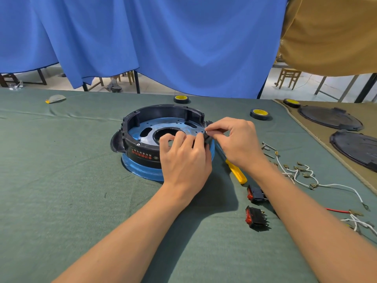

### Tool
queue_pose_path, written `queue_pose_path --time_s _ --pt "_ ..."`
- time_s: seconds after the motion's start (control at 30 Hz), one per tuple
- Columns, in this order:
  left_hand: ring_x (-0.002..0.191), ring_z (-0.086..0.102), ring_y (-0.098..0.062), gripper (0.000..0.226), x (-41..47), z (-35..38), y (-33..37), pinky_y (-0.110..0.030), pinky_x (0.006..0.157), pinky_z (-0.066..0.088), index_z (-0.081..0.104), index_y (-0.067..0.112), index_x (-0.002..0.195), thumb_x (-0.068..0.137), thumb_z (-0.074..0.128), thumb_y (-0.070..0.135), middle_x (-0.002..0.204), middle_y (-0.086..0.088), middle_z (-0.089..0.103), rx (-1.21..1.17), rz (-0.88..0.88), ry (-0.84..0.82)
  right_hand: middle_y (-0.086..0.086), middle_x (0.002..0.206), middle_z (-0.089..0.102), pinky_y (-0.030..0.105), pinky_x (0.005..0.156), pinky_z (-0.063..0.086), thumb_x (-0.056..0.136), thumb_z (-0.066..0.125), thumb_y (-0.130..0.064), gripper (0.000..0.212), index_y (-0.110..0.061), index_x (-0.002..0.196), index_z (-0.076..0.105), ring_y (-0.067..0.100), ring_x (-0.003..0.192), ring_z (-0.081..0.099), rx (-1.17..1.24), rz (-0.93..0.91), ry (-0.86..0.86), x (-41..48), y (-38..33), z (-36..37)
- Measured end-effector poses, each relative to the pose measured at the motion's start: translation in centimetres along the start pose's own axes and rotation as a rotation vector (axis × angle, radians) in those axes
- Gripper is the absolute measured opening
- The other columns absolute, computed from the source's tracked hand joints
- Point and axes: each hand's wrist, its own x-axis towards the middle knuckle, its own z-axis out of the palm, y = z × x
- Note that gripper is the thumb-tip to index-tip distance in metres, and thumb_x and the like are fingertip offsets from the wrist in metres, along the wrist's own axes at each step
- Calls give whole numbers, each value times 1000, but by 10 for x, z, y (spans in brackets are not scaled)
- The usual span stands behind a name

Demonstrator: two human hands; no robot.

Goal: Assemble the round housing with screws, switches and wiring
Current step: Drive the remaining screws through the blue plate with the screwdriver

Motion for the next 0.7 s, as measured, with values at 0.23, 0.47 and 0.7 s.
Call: queue_pose_path --time_s 0.23,0.47,0.7 --pt "75 59 -23 21 0 1 -1 -39 79 34 71 16 87 92 55 28 72 1 68 -15 3 4 -1 99 70 -5 73 35 89 59 -2 24 -13 99 77 4 85 54 -43 0 -91 1 -1 -9" --pt "75 60 -22 22 -1 1 -1 -39 79 35 72 15 89 92 55 28 72 1 68 -23 4 -3 -1 104 68 -6 71 35 90 56 -2 27 -14 103 76 3 89 51 -41 54 -121 1 -3 -8" --pt "75 60 -22 21 -1 1 0 -39 79 36 72 16 89 92 56 29 72 1 69 -23 -2 6 1 105 70 16 83 42 88 58 -6 24 -14 101 77 6 91 54 -85 64 -107 4 -6 -8"
